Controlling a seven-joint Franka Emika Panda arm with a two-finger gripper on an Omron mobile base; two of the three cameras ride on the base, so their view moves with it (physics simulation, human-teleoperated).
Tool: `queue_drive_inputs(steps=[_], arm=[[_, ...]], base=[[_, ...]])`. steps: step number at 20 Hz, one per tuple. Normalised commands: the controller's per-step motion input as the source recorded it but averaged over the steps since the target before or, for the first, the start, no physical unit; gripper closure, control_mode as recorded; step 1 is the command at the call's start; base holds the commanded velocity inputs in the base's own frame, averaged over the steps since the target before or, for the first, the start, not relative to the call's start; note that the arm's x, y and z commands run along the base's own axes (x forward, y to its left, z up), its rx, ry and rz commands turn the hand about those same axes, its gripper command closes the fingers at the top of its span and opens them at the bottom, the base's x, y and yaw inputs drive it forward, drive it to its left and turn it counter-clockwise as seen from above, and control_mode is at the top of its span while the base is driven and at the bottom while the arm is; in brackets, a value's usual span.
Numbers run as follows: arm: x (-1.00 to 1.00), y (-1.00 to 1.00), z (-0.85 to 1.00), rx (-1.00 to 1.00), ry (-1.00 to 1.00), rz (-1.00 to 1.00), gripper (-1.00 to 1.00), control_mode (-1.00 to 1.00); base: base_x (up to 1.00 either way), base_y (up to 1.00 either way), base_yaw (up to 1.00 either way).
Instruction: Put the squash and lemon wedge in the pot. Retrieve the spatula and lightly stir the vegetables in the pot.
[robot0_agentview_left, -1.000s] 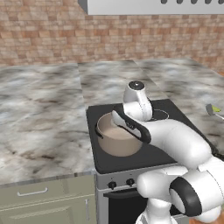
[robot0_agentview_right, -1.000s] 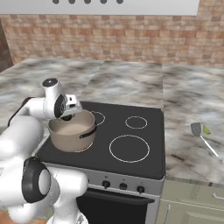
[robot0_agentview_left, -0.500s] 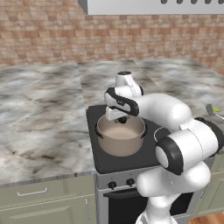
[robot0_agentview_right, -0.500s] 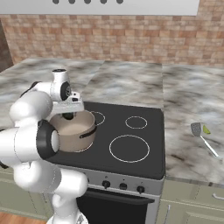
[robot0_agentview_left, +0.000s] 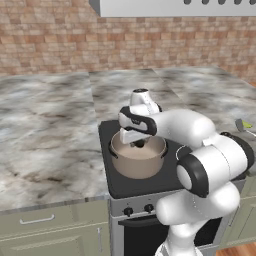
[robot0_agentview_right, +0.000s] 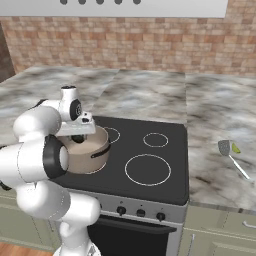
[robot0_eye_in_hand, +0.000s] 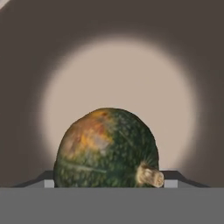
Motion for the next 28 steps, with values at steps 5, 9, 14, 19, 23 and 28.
queue_drive_inputs(steps=[5, 9, 14, 19, 23, 28], arm=[[0.0, 0.0, -0.36, 0.0, 0.0, -0.05, 1.0, -1.0], [0.15, -0.01, 0.0, 0.0, 0.01, -0.02, -1.0, -1.0], [0.24, 0.0, 0.0, 0.0, 0.0, 0.0, -1.0, -1.0], [0.12, 0.0, 0.02, 0.0, 0.03, 0.0, -1.0, -1.0], [-0.09, 0.0, 0.25, 0.0, 0.0, 0.0, -1.0, -1.0], [-0.88, 0.0, 0.55, 0.0, -0.05, 0.0, -1.0, -1.0]], base=[[0.0, 0.0, 0.0], [0.0, 0.0, 0.0], [0.0, 0.0, 0.0], [0.0, 0.0, 0.0], [0.0, 0.0, 0.0], [0.0, 0.0, 0.0]])
